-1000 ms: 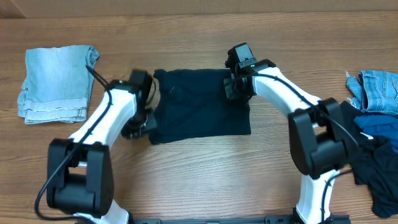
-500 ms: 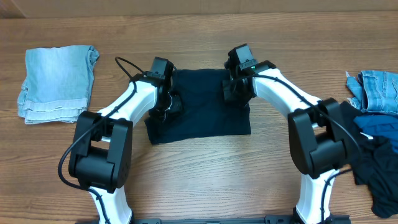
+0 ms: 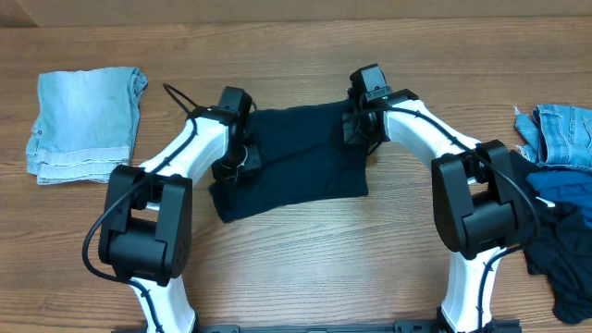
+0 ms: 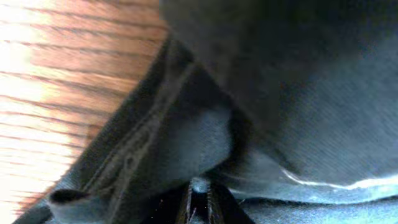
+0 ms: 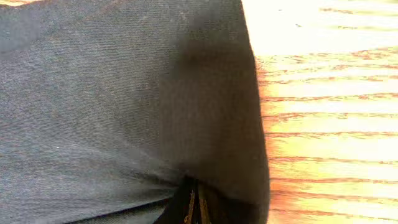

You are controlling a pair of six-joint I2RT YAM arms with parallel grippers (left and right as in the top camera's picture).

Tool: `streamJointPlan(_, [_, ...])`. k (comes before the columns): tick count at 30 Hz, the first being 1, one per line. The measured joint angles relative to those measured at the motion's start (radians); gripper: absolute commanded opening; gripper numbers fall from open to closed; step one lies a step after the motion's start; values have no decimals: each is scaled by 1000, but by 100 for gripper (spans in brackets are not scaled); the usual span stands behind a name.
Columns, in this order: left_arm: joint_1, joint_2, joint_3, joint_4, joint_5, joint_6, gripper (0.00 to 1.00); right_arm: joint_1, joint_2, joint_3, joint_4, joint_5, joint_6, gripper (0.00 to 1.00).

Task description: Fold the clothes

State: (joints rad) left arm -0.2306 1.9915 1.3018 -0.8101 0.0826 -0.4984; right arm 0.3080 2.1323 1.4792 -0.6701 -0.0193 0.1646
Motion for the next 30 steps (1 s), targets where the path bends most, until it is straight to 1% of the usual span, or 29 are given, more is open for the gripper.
streamJointPlan(3, [10,1,6,5,11,5,16,0,0,6,-14,0,-16,5])
streamJointPlan(5, [16,14,43,-26,11,11,18,0,0,15,-44,-3,-23,8])
streamJointPlan(6, [21,21,74,-56,10,15,18,0,-2,18,-59,-5,-23,8])
streamJointPlan(9, [37,31,240,-138,12,34,23,-10,-53,19,-93,-21,-10,10])
streamJointPlan(11, [36,31,319,-156,26,49,27,-19,-144,19,-114,-69,1,10])
streamJointPlan(13, [29,31,349,-143,37,62,32,-20,-224,26,-139,-114,13,9])
streamJointPlan(15, [13,31,353,-120,37,79,37,-19,-250,27,-169,-158,19,6])
streamJointPlan(16, [-5,31,352,-101,33,91,37,-15,-249,15,-167,-173,21,5])
streamJointPlan(17, [-19,31,352,-85,25,95,36,-12,-246,-3,-165,-180,22,4])
streamJointPlan(18, [-38,33,352,-54,17,108,32,-4,-241,-40,-156,-188,24,4])
streamJointPlan(20, [-69,51,352,1,10,119,27,14,-224,-99,-126,-196,22,4])
streamJointPlan(21, [-79,67,352,24,10,128,26,31,-210,-158,-76,-201,19,4])
streamJointPlan(25, [-88,181,348,71,5,140,26,60,-187,-270,-35,-207,18,4])
streamJointPlan(26, [-87,201,345,77,1,140,29,59,-188,-275,-28,-206,18,4])
streamJointPlan(30, [-88,227,345,125,-32,143,35,61,-195,-288,-28,-181,18,4])
